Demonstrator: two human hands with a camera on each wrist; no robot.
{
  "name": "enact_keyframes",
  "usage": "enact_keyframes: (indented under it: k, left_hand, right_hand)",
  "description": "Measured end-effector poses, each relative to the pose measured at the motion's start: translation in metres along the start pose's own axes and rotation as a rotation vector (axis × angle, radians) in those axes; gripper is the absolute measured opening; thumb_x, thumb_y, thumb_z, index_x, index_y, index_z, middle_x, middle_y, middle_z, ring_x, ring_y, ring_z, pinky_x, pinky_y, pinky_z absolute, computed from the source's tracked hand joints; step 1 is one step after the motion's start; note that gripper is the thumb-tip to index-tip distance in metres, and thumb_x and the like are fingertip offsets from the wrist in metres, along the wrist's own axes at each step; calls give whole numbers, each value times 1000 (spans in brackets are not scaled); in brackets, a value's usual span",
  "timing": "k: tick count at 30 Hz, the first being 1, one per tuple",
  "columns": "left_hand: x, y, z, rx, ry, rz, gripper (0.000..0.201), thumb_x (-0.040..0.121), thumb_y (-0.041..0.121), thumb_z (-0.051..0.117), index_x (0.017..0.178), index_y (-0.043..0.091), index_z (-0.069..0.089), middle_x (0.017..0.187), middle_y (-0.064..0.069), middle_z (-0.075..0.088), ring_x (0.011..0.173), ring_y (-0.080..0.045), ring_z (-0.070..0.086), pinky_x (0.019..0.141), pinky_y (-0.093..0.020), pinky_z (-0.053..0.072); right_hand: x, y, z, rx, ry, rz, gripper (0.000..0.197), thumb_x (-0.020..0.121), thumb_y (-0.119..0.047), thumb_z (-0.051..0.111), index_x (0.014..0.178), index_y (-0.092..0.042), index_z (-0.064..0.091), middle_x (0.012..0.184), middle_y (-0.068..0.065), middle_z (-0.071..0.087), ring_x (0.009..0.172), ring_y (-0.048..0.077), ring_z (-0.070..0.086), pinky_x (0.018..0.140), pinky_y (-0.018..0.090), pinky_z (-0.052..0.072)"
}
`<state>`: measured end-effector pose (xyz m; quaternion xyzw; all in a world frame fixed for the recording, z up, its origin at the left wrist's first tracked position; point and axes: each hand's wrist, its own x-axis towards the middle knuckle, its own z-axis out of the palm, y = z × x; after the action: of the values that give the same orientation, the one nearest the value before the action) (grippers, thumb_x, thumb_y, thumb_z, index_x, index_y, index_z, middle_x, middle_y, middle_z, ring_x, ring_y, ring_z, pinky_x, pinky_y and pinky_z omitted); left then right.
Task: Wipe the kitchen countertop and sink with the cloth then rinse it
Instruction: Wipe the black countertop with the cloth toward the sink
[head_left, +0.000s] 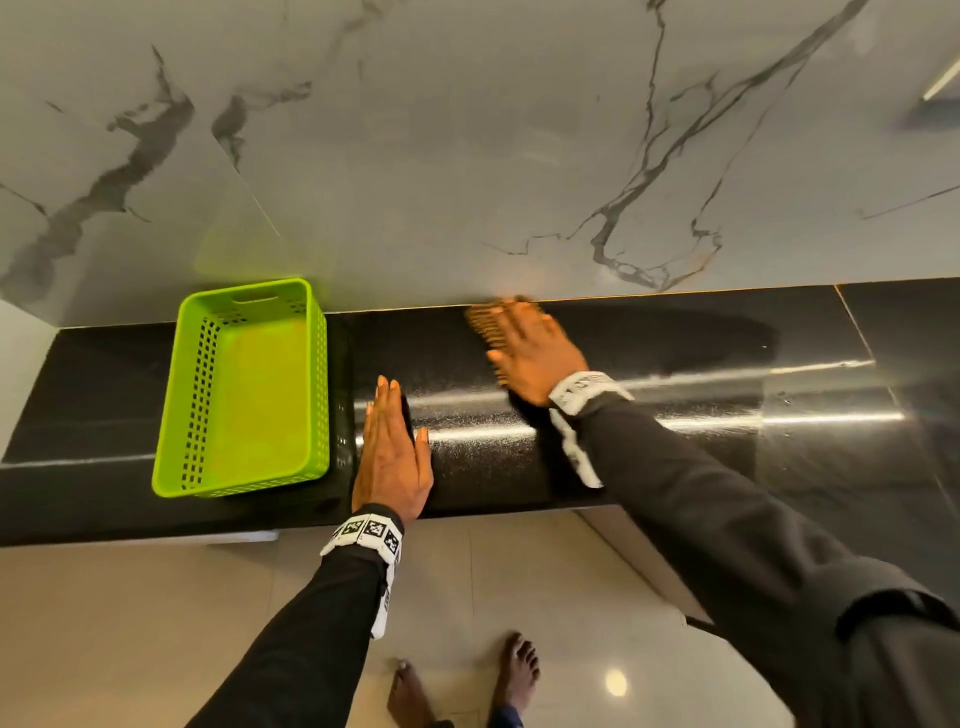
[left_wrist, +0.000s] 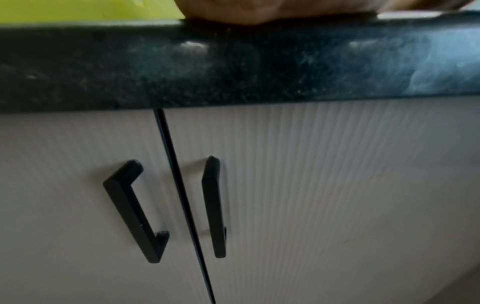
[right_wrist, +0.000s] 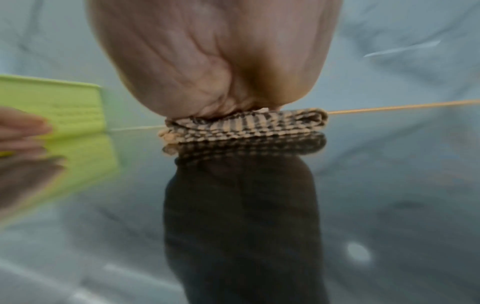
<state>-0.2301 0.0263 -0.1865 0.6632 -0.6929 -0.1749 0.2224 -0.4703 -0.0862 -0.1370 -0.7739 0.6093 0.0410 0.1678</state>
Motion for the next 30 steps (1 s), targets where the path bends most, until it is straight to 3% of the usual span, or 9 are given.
enact_keyframes:
  k: [2, 5, 8, 10, 15, 18, 22, 27, 30]
  left_hand:
    - [-2, -4, 1, 27, -6, 9, 71, 105, 31, 46, 163, 9, 12, 172, -7, 6, 159, -19, 6, 129, -37, 10]
    - [-5, -2, 4, 94, -25, 22, 72, 105, 36, 43, 162, 7, 12, 172, -11, 7, 159, -23, 6, 129, -42, 13]
    - [-1, 4, 8, 139, -33, 57, 72, 105, 40, 39, 162, 7, 11, 171, -13, 7, 159, -25, 5, 129, -44, 13]
    - [2, 3, 5, 116, -39, 41, 73, 105, 40, 42, 163, 7, 11, 171, -12, 7, 159, -24, 5, 129, -42, 12]
    - [1, 1, 0, 24, -8, 20, 73, 104, 30, 47, 162, 5, 11, 172, -10, 8, 159, -21, 7, 129, -43, 15]
    - [-1, -4, -2, 4, 2, 5, 71, 103, 28, 45, 162, 5, 14, 171, -11, 11, 159, -23, 11, 128, -45, 18]
    - [-3, -13, 4, 59, -17, 65, 77, 102, 41, 39, 163, 6, 8, 172, -10, 5, 159, -20, 5, 130, -40, 11]
    - [-2, -10, 4, 99, -49, 56, 83, 102, 53, 35, 163, 9, 3, 172, -8, 1, 159, -20, 0, 129, -37, 7]
    - [2, -4, 8, 125, -59, 62, 83, 102, 55, 34, 163, 9, 3, 172, -9, 2, 159, -20, -2, 129, -39, 9]
  right_hand:
    - [-29, 59, -7, 18, 58, 242, 76, 102, -61, 18, 163, -16, 8, 170, 14, 2, 157, 32, 5, 127, 50, 8]
    - [-64, 129, -23, 68, -16, 610, 83, 101, -67, 15, 163, -14, -1, 169, 17, -9, 157, 34, -2, 127, 50, 3]
    - [-54, 128, -28, 71, -19, 766, 92, 98, -71, 18, 162, -8, -4, 168, 21, -12, 156, 37, -7, 126, 55, 2]
    - [-32, 77, -22, 38, -67, 656, 101, 93, -79, 17, 160, -8, -9, 166, 22, -15, 155, 40, -10, 125, 57, -3]
    - [15, -90, 14, -25, -171, -21, 87, 99, -69, 14, 159, -13, -15, 164, 17, -27, 152, 34, -24, 123, 55, -13]
    - [32, -109, 15, -63, -163, -149, 81, 103, -63, 18, 161, -15, -10, 167, 12, -22, 155, 30, -20, 125, 52, -8]
    - [5, -29, 4, -5, -155, -97, 87, 98, -73, 23, 162, -24, -11, 168, 4, -23, 154, 24, -20, 126, 52, -6]
    - [-60, 140, -30, 76, -45, 443, 100, 88, -81, 20, 162, -20, -7, 168, 7, -20, 156, 27, -13, 126, 54, -1]
    - [-74, 188, -38, 120, -31, 663, 111, 80, -85, 9, 163, -12, -1, 169, 13, -14, 157, 31, -8, 126, 52, 1]
